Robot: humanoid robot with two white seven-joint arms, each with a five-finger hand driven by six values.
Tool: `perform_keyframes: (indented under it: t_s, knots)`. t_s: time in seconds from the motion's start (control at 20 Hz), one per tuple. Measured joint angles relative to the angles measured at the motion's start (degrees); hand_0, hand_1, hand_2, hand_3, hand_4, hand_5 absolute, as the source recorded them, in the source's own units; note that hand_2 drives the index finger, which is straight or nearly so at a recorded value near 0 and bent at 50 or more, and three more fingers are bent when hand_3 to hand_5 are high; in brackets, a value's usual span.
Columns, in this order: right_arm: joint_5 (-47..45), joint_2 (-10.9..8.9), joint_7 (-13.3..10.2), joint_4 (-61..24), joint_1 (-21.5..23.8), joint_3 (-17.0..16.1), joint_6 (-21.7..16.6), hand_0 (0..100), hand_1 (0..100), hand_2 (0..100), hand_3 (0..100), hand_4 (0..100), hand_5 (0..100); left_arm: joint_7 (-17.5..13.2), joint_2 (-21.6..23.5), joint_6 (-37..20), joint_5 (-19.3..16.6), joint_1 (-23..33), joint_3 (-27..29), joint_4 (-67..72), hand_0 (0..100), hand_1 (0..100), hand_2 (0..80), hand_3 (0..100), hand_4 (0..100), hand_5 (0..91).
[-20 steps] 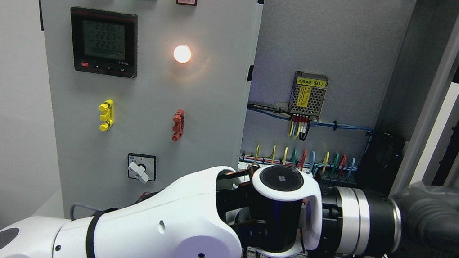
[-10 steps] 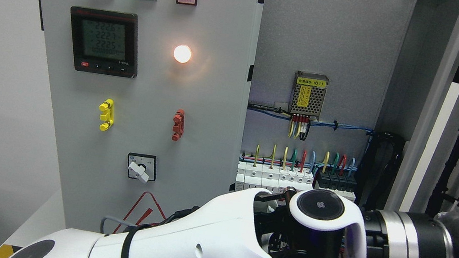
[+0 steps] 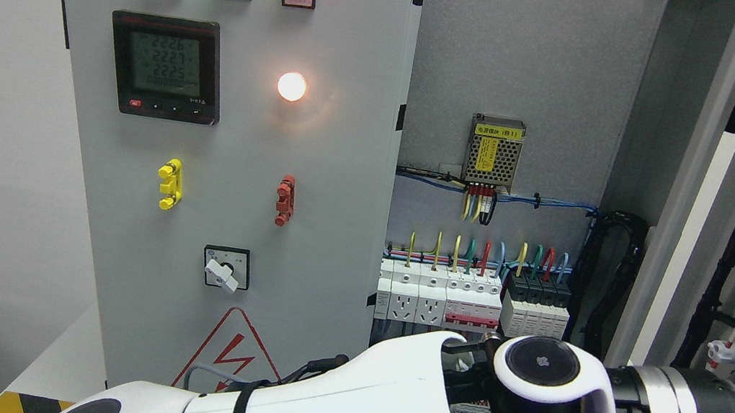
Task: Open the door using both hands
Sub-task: 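Sweep the left arm outward, swinging the door wide open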
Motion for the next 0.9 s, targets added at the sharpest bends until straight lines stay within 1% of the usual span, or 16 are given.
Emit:
perform_keyframes:
  t_s: [0.25,0.55,0.7,0.9]
  knots:
    - [0.0,0.0,0.0,0.0,0.0,0.0,0.0,10,13,0,0,0,0,-0.2,-0.4,-0.1,0.2,-0.1,-0.5,1.1,12,56,0.0,0,0,0.0]
    - [0.0,0.0,0.0,0.0,0.0,0.0,0.0,10,13,0,0,0,0,-0.3,0.2,2.4,0.6,-0.6,0.8,1.9,12,56,0.0,0,0,0.0]
    - [0.0,0.0,0.0,0.0,0.0,0.0,0.0,10,13,0,0,0,0,-1.0,1.2,3.5,0.8,-0.8,1.9,2.1,12,56,0.0,0,0,0.0]
    - [0.0,0.0,0.0,0.0,0.0,0.0,0.0,10,13,0,0,0,0,-3.5,3.6,3.9,1.2,-1.1,3.0,2.2,12,56,0.0,0,0,0.0]
